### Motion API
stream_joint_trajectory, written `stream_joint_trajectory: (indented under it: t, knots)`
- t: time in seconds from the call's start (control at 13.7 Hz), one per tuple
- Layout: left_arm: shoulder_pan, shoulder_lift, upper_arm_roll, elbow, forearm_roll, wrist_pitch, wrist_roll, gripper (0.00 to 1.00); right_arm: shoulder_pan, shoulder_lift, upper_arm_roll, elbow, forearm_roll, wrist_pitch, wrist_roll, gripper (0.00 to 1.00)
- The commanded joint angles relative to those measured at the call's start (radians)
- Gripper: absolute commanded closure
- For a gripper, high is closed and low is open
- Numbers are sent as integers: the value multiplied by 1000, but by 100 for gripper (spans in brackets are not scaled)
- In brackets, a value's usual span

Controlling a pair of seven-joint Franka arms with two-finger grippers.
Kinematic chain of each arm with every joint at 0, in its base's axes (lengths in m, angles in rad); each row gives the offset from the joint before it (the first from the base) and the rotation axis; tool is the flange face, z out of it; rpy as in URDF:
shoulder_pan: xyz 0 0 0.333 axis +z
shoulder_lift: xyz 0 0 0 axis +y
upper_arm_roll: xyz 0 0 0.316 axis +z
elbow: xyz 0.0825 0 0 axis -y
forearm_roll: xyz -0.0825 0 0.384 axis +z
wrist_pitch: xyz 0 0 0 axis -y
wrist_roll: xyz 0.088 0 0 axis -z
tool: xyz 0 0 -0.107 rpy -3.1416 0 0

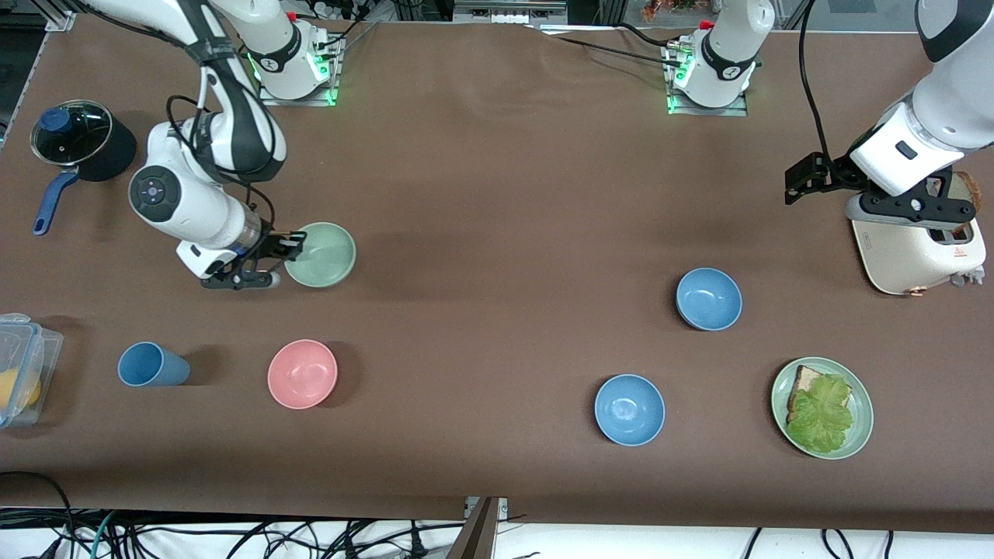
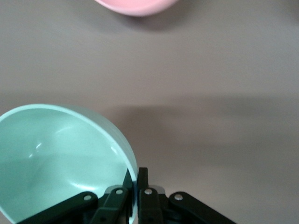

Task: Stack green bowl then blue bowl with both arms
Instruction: 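Slide the mint-green bowl with the right gripper toward the table middle, then release the green bowl and draw the right gripper back to rest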

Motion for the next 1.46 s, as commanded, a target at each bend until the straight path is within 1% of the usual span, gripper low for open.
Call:
stream_joint_trajectory:
  t: [0.0, 0.29, 0.44, 0.51, 0.73, 0.8, 0.88, 0.95, 1.17, 1.24, 1.39]
  knots:
    - [-4, 2, 1, 11, 11, -5, 1, 0, 149, 136, 0, 167, 10, -24, 224, 100]
    - [-4, 2, 1, 9, 13, -5, 1, 0, 363, 381, 0, 459, 10, -16, 564, 100]
    - [-4, 2, 1, 11, 13, -7, 1, 0, 427, 474, -1, 559, 10, -7, 675, 100]
    - [-4, 2, 1, 9, 11, -7, 2, 0, 444, 498, 0, 580, 10, 14, 695, 100]
    - [-4, 2, 1, 11, 11, -13, -1, 0, 463, 525, 0, 584, 38, 102, 729, 100]
    - [-4, 2, 1, 11, 13, -13, -1, 0, 461, 526, 0, 585, 38, 102, 726, 80]
    - [-4, 2, 1, 11, 13, -13, -1, 0, 457, 523, -1, 585, 39, 100, 725, 38]
    - [-4, 2, 1, 11, 11, -15, -1, 0, 455, 516, -1, 585, 39, 94, 725, 0]
    - [-4, 2, 1, 11, 11, -15, -2, 0, 435, 473, -13, 587, 28, 65, 715, 0]
    - [-4, 2, 1, 11, 11, -15, -2, 0, 405, 436, -18, 587, 25, 27, 690, 0]
    - [-2, 2, 1, 11, 11, -15, -1, 0, 302, 355, -21, 587, 34, -88, 534, 0]
